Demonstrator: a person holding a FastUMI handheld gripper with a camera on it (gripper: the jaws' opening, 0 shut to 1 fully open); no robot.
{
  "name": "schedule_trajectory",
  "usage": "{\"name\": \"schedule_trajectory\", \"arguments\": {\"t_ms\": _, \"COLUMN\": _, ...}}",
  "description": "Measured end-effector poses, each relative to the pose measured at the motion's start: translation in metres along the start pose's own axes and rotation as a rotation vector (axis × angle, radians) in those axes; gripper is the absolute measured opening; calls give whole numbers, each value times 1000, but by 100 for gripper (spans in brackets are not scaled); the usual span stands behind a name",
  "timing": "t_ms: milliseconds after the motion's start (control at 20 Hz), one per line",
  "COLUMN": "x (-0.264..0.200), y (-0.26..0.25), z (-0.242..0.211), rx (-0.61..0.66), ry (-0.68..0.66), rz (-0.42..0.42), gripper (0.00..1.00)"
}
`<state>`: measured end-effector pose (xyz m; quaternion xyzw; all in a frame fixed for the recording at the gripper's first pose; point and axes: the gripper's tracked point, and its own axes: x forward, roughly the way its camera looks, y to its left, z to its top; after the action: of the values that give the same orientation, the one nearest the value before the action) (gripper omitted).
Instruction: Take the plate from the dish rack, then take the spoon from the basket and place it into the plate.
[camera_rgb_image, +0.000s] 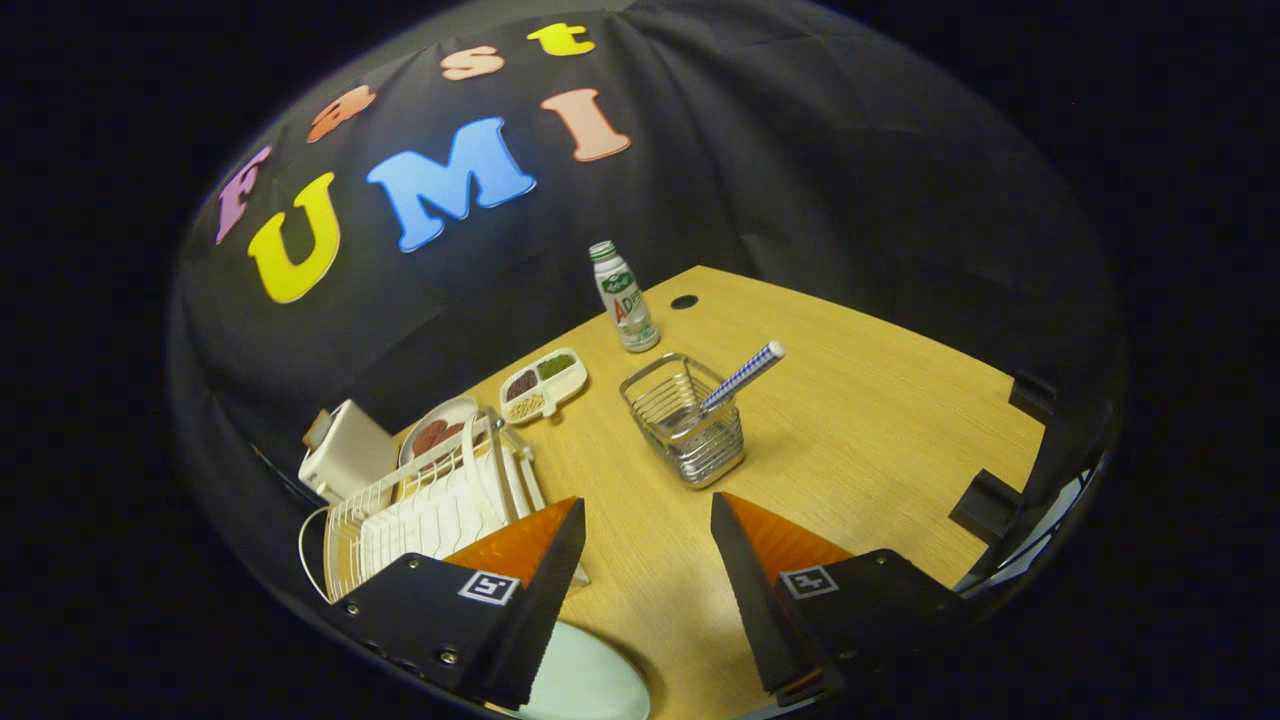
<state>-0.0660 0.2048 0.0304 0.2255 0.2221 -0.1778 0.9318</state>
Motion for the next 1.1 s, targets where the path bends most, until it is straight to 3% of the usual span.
{"name": "schedule_trajectory", "arguments": {"t_ms": 550, "x": 67, "y": -48, "z": 55, "rx": 203, "ry": -68, "rz": -150, "gripper": 80}}
{"name": "schedule_trajectory", "arguments": {"t_ms": 700, "x": 80, "y": -54, "z": 60, "rx": 227, "ry": -74, "rz": -160, "gripper": 64}}
{"name": "schedule_trajectory", "arguments": {"t_ms": 900, "x": 91, "y": -57, "z": 58, "rx": 230, "ry": -63, "rz": -161, "gripper": 64}}
{"name": "schedule_trajectory", "arguments": {"t_ms": 950, "x": 90, "y": -55, "z": 58, "rx": 229, "ry": -62, "rz": -156, "gripper": 52}}
{"name": "schedule_trajectory", "arguments": {"t_ms": 1000, "x": 92, "y": -58, "z": 58, "rx": 227, "ry": -63, "rz": -163, "gripper": 31}}
{"name": "schedule_trajectory", "arguments": {"t_ms": 1100, "x": 96, "y": -56, "z": 62, "rx": 238, "ry": -78, "rz": -155, "gripper": 29}}
